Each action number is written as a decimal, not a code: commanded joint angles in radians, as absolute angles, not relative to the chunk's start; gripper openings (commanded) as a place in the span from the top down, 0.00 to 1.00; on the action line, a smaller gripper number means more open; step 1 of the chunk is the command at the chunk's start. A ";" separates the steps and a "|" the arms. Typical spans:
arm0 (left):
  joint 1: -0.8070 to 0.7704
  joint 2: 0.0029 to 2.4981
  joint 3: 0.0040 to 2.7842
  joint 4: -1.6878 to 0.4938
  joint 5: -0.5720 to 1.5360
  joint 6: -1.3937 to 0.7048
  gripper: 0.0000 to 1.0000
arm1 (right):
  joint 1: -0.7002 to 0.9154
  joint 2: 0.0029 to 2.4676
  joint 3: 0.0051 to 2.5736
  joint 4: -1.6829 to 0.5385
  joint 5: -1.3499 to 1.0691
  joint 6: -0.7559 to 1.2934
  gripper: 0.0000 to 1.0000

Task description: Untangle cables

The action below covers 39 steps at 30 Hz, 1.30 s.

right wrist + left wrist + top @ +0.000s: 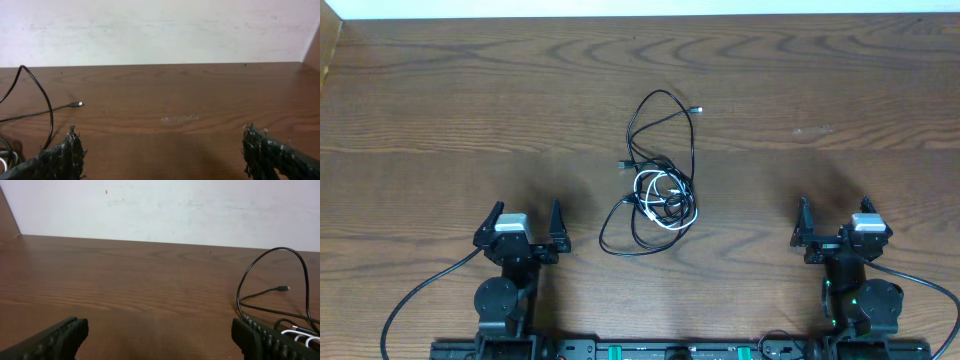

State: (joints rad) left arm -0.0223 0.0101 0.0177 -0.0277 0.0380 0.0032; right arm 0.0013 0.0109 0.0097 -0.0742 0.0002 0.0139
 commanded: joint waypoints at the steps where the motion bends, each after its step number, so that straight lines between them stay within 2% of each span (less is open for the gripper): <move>1: -0.018 0.004 0.004 -0.071 -0.001 0.002 0.02 | 0.015 0.005 0.006 -0.075 0.001 0.002 0.00; 9: -0.018 0.004 0.018 -0.051 0.124 -0.014 0.01 | 0.015 0.005 0.006 -0.075 0.001 0.002 0.01; 14: -0.018 0.004 0.018 0.069 0.255 -0.014 0.02 | 0.015 0.005 0.005 -0.075 0.001 0.002 0.01; 19: -0.018 0.004 0.018 0.173 0.281 -0.014 0.02 | 0.015 0.005 0.006 -0.075 0.001 0.002 0.01; 25: -0.018 0.004 0.018 0.330 0.290 -0.144 0.02 | 0.015 0.005 0.006 -0.075 0.001 0.003 0.01; 28: -0.018 0.004 0.019 0.395 0.372 -0.149 0.02 | 0.015 0.005 0.006 -0.075 0.001 0.002 0.01; 39: -0.018 0.019 0.093 0.398 0.430 -0.155 0.02 | 0.015 0.005 0.006 -0.075 0.001 0.003 0.01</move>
